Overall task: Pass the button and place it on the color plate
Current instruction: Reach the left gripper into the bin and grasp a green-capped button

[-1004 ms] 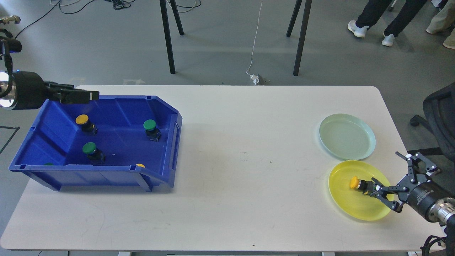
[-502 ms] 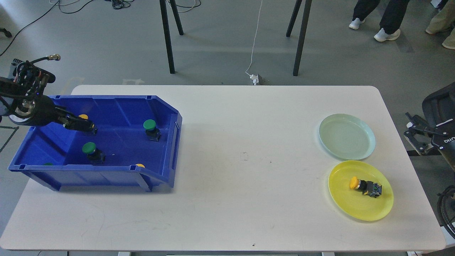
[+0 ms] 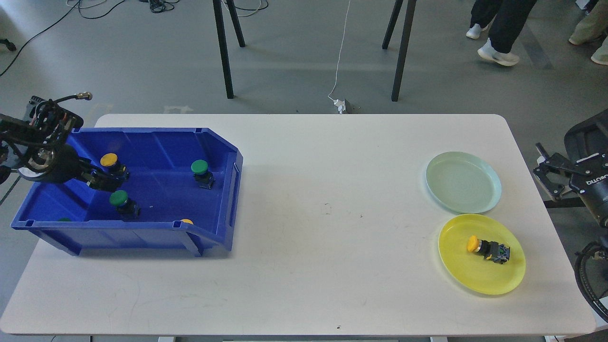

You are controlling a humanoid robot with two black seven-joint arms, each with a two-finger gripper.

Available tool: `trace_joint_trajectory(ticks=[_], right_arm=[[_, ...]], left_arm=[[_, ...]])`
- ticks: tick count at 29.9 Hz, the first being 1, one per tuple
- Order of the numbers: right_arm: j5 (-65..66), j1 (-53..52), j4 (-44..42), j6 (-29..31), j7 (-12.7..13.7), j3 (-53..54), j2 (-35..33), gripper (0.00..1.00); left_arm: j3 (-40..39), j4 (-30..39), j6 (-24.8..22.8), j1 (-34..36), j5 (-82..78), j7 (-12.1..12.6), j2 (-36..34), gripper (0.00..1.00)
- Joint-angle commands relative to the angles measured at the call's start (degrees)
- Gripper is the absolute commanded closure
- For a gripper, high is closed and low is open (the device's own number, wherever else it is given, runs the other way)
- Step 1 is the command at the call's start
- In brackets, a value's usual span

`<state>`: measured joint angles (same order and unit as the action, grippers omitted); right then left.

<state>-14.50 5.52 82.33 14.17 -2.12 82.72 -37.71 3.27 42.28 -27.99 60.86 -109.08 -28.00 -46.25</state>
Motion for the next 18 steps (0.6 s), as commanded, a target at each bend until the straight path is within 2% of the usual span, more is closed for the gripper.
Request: trace_joint_trajectory(ticks=[1,5,18], right_arm=[[0.0,0.2,-0.1,0.1,0.0,-0.1,0.0,0.03],[0.1,0.3,-0.1,0.2,0.0,-0.3,0.0,0.03],[0.2,0.7,-0.1,0.2,0.0,-0.5,0.0,0.03]], left_arm=[[-0.1,0.7,0.0,-0.1,0.4,0.0,0.2,0.05],[-0.1,1.1,0.0,-0.1,0.4,0.0,2.3,0.05],[-0.1,0.3,0.0,-2.2,0.6,0.0,2.7,0.05]])
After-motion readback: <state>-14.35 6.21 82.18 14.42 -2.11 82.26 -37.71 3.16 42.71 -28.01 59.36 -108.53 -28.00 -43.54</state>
